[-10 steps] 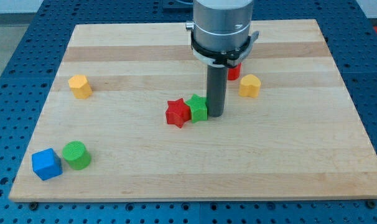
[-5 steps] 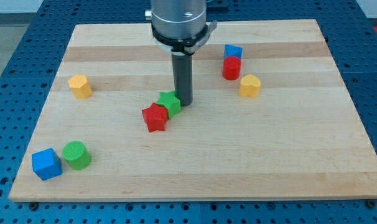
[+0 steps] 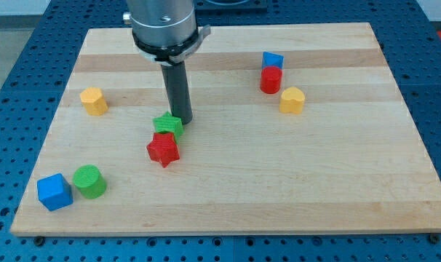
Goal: Move green star along with red star right to the green circle
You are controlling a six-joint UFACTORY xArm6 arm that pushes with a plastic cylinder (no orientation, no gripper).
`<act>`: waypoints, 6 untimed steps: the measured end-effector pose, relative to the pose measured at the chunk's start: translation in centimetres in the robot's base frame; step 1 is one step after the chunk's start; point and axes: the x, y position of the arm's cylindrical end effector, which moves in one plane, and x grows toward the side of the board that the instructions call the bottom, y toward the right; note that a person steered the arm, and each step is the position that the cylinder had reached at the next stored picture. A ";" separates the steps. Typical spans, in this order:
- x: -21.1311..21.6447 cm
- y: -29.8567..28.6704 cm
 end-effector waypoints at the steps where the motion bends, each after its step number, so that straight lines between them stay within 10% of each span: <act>1: 0.0 -0.6; 6: 3.2 -4.8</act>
